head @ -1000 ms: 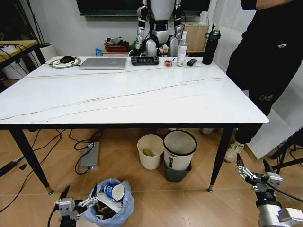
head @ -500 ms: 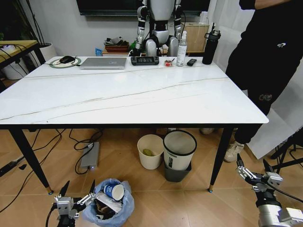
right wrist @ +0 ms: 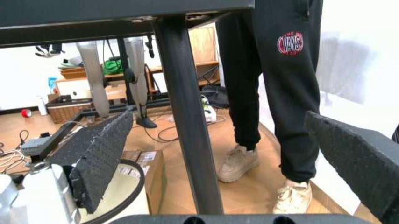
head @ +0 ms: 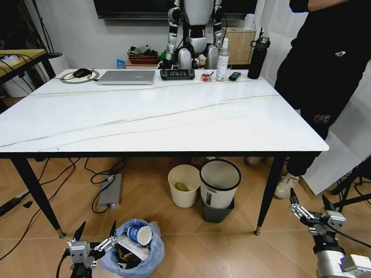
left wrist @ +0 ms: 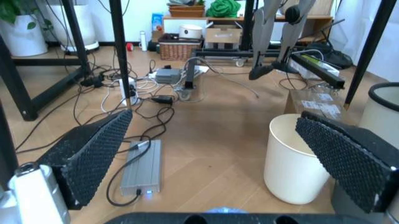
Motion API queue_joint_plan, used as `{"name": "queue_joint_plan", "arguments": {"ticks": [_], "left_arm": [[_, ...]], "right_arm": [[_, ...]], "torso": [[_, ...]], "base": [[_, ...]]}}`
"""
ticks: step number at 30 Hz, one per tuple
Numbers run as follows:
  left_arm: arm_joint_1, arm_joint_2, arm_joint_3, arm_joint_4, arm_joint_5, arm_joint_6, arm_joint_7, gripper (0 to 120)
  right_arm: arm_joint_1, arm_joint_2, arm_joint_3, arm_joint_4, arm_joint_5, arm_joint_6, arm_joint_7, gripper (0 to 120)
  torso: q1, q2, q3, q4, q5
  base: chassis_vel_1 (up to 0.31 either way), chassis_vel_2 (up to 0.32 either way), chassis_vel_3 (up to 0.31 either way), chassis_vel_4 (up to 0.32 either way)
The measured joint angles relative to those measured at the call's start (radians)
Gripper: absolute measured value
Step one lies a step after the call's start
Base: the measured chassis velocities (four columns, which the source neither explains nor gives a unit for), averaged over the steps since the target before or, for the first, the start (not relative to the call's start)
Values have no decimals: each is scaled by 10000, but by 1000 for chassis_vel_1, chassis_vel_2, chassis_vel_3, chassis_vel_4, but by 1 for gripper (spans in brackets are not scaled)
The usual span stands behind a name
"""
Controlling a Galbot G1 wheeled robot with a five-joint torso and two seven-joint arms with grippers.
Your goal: Pick up the trash bin and place the trash from the table into it.
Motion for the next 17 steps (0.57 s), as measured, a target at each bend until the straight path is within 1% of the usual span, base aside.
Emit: {"name": "queue_joint_plan", "arguments": {"ticks": [17], "left_arm": [[-2,1,0,15,-10,14,-4,100]], "right_arm": [[0,0,0,0,0,0,0,100]], "torso": [[0,0,0,0,0]], "base": [[0,0,0,0]]}}
